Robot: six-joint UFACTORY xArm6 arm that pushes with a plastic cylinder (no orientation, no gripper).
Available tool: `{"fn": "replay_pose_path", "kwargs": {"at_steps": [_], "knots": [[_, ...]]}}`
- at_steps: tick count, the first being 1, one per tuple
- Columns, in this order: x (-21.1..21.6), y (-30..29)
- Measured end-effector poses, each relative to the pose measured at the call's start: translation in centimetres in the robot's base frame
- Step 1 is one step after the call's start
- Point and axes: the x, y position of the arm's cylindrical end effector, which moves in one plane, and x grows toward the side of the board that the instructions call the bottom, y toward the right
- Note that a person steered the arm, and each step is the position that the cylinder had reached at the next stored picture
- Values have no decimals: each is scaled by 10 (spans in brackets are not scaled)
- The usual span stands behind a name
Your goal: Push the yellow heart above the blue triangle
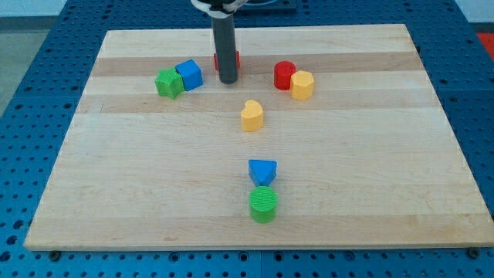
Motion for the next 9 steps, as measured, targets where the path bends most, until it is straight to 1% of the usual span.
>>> {"fn": "replay_pose_path", "kwargs": {"at_steps": [1,2,3,5,6,8,9], "knots": [[1,5],[15,8],[45,16],[74,32],[105,40],[111,40],[123,40]]}}
